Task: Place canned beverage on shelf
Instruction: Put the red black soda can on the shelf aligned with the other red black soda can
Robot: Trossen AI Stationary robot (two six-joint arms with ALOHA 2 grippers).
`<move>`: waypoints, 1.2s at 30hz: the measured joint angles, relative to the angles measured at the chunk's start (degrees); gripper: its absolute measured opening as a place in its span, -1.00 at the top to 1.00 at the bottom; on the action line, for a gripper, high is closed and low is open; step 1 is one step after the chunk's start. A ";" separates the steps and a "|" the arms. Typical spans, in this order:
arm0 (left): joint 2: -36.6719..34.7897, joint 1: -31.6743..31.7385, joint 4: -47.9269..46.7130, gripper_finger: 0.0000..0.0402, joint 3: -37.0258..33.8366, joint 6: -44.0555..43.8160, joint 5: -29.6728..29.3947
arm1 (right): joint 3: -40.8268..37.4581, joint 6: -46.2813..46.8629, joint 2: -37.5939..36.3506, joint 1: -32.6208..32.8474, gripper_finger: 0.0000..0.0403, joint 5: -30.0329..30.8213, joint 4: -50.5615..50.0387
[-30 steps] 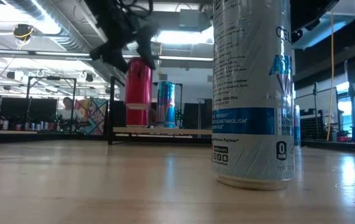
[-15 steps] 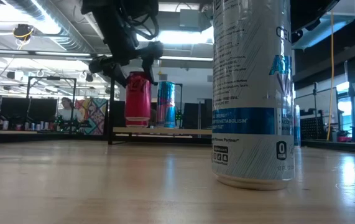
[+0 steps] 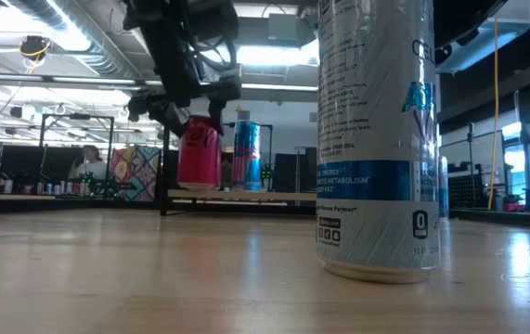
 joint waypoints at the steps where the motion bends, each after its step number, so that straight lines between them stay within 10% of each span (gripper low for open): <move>1: 0.00 0.04 0.12 -0.41 0.00 0.43 -0.12 | 0.00 -0.02 0.00 0.00 -0.70 -0.02 0.00; 36: -0.17 3.98 0.18 -0.70 0.04 4.48 1.02 | 0.00 -0.94 0.00 -0.02 -0.70 -0.96 -0.04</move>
